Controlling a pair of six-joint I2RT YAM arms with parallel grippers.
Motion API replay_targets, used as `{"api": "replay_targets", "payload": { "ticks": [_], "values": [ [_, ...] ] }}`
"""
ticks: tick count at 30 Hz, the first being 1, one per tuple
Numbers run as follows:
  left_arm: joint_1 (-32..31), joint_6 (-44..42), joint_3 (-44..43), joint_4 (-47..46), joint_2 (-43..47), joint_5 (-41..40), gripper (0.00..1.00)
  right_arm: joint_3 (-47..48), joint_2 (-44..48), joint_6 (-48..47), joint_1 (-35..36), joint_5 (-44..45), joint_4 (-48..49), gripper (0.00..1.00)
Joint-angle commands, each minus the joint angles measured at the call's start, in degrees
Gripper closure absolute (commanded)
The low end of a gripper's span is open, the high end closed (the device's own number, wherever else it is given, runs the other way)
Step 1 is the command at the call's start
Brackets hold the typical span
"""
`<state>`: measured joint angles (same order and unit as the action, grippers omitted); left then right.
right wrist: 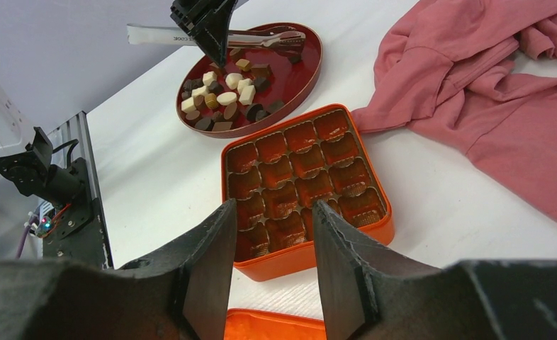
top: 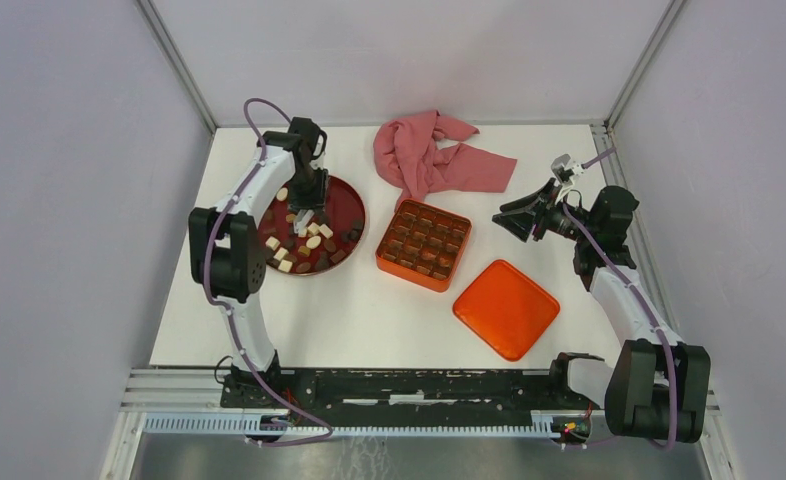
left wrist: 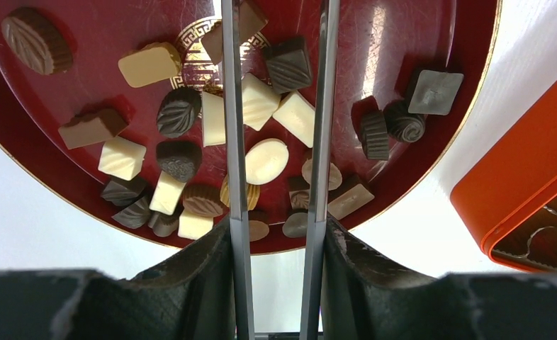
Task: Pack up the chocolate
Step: Pick up the fake chocolate from the plate.
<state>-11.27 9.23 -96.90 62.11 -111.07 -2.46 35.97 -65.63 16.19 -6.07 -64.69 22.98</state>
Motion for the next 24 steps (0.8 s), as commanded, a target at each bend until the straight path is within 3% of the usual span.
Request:
{"api": "replay_targets", "payload": {
  "ticks": [1, 19, 24],
  "values": [
    [0.73, -3.97, -2.67, 1.20, -0.95, 0.97, 0.54, 0.25, 0.21, -0.85, -0.17, -0.94, 1.63, 0.51],
    [1.16, -4.29, -4.41, 1.53, -3.83, 2.20, 0.60, 0.25, 0.14, -0.93, -0.17, -0.97, 1.63, 0.52],
    [1.16, -4.13, -5.10, 2.26, -3.37, 3.42, 0.83, 0.25, 0.01, -1.04, -0.13, -0.94, 1.63, 0.52]
  ]
}}
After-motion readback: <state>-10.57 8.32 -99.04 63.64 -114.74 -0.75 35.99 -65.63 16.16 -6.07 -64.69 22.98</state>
